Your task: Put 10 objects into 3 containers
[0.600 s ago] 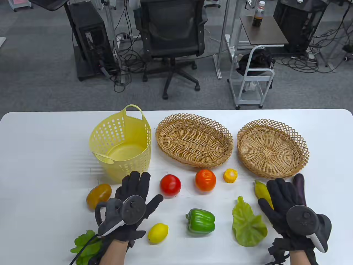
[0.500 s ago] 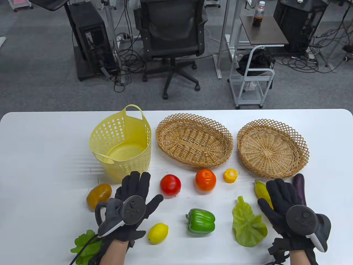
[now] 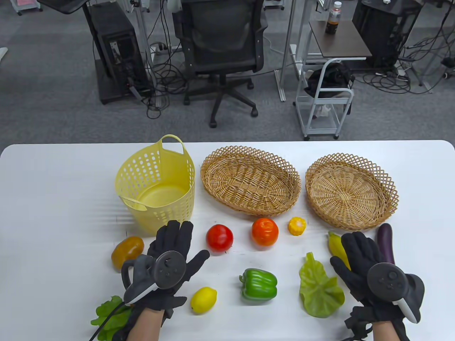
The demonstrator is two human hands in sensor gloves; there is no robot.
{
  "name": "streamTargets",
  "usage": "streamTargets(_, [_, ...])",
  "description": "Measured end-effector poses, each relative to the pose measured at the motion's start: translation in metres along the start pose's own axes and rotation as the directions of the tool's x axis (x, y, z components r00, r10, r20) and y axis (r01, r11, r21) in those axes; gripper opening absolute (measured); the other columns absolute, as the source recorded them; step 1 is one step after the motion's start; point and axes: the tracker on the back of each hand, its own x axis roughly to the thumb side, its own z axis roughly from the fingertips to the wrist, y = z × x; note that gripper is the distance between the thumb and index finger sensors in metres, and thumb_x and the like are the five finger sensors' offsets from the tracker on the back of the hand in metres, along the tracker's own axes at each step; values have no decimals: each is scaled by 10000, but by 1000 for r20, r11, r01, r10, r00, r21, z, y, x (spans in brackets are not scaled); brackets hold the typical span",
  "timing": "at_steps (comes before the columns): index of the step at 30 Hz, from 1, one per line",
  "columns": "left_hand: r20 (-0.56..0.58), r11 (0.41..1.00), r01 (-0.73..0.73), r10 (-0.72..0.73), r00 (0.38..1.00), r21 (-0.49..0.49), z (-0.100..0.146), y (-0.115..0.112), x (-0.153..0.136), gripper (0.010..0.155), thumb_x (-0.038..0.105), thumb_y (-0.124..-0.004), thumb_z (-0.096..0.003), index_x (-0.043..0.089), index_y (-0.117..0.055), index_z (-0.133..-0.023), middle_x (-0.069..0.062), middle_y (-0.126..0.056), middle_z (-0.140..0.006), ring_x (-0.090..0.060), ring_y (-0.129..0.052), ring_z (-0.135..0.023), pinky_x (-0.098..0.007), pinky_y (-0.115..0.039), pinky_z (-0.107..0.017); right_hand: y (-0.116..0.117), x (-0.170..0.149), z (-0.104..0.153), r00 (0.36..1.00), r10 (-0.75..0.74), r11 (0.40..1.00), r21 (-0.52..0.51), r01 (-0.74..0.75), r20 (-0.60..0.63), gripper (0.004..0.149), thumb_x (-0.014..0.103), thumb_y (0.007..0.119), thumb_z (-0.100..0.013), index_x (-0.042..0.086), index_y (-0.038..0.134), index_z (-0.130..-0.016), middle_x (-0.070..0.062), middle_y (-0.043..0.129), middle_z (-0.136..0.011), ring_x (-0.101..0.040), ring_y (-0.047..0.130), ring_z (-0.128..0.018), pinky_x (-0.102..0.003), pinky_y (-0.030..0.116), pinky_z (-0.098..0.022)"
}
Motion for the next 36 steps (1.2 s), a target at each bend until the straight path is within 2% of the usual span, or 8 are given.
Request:
streamTargets(3, [0, 1000, -2, 2, 1000, 3, 0, 0, 0, 814, 724, -444, -632, 195, -339, -1241, -238, -405, -1262, -537, -485, -1140, -663, -581, -736, 1, 0, 0, 1000, 6, 1000, 3, -6, -7, 728, 598, 583, -578, 181, 436, -1156, -182, 331, -1234, -487, 330, -1082, -692, 347, -739])
streamTargets(8, [-2, 1000, -15, 15, 1000, 16, 2, 2, -1, 796, 708, -434, -642, 191, -348, -1240, -236, -410, -1260, -534, -492, -1137, -657, -587, -736, 2, 0, -1, 1000, 21, 1000, 10, -21, -21, 685, 595, 581, -580, 287, 376, -1156, -203, 316, -1234, -523, 358, -1066, -687, 398, -732])
streamTargets(13, [2, 999, -42, 42, 999, 3, 2, 3, -2, 784, 699, -424, -648, 188, -356, -1239, -242, -409, -1258, -538, -492, -1134, -654, -590, -735, 5, -1, -4, 997, 47, 998, 31, -45, -54, 747, 604, 605, -572, 275, 285, -1162, -214, 308, -1235, -538, 382, -1061, -678, 458, -721])
streamTargets(17, [-7, 998, -56, 56, 998, 10, 2, 4, -5, 775, 688, -421, -652, 182, -366, -1237, -245, -414, -1254, -540, -501, -1128, -651, -596, -731, 2, -1, -15, 974, 170, 981, 122, -153, -147, 828, 550, 746, -524, 199, 347, -1159, -225, 427, -1189, -502, 516, -1023, -649, 533, -705])
streamTargets(22, [-5, 997, -74, 74, 997, 10, 3, 5, -7, 773, 683, -417, -654, 176, -369, -1236, -249, -417, -1251, -541, -506, -1124, -649, -600, -729, -4, -4, -23, 886, 362, 887, 400, -232, -289, 880, 505, 797, -513, 105, 356, -1161, -282, 431, -1180, -536, 567, -990, -618, 634, -638])
streamTargets(24, [-4, 997, -79, 79, 997, 9, 3, 6, -8, 771, 682, -416, -655, 176, -370, -1235, -249, -419, -1251, -544, -508, -1121, -648, -600, -729, -3, -7, -25, 859, 405, 849, 477, -227, -314, 892, 496, 802, -514, 75, 352, -1159, -302, 438, -1171, -539, 621, -953, -564, 700, -581])
streamTargets(31, [7, 995, -97, 97, 995, 1, 5, 8, -7, 770, 681, -412, -656, 175, -371, -1236, -253, -419, -1250, -545, -510, -1121, -648, -601, -728, 12, -15, -36, 800, 487, 807, 531, -260, -349, 896, 488, 809, -509, 45, 367, -1150, -325, 494, -1139, -477, 767, -819, -427, 769, -431])
streamTargets(36, [16, 994, -105, 105, 994, 7, 6, 8, -8, 770, 681, -411, -656, 176, -374, -1235, -249, -422, -1250, -543, -512, -1121, -645, -603, -729, 27, -27, -43, 756, 538, 776, 569, -272, -372, 867, 478, 812, -510, 44, 404, -1140, -310, 597, -1087, -390, 875, -632, -365, 786, -362])
